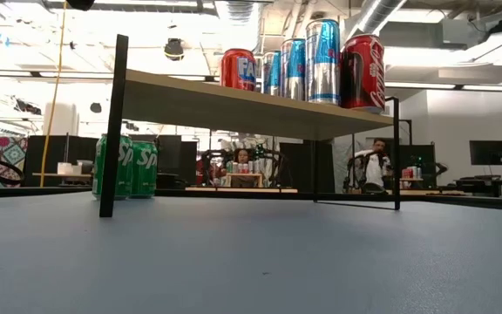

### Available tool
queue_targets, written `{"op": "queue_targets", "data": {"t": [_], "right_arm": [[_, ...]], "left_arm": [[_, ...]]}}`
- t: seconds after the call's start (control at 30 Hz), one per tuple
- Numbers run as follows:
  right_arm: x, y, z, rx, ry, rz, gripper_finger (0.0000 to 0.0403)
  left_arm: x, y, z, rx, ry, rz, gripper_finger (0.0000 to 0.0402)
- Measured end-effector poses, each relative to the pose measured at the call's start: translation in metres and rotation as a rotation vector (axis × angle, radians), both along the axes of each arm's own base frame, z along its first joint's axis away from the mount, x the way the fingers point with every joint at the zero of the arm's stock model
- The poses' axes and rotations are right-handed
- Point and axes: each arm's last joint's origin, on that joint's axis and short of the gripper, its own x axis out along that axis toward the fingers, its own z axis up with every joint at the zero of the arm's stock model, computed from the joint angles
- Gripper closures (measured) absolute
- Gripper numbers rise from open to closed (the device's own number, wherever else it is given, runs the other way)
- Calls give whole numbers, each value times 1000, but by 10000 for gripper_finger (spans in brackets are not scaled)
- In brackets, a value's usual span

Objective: Place canned beverage on shelf
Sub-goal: Put the right red soda can on the shelf aligned with the other red soda can

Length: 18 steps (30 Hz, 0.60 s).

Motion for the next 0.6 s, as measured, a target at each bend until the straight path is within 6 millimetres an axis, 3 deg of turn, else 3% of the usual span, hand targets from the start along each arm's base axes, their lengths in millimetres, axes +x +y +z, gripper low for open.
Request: {"op": "queue_targets", "data": {"t": [0.3, 0.6], "right_arm": [[52, -25, 31, 41, -92, 188, 153], [115, -82, 75, 22, -269, 429, 153]], "left_arm": [[0, 0, 0, -8, 1, 1, 99], [0, 0, 0, -8, 1, 1, 99]]}}
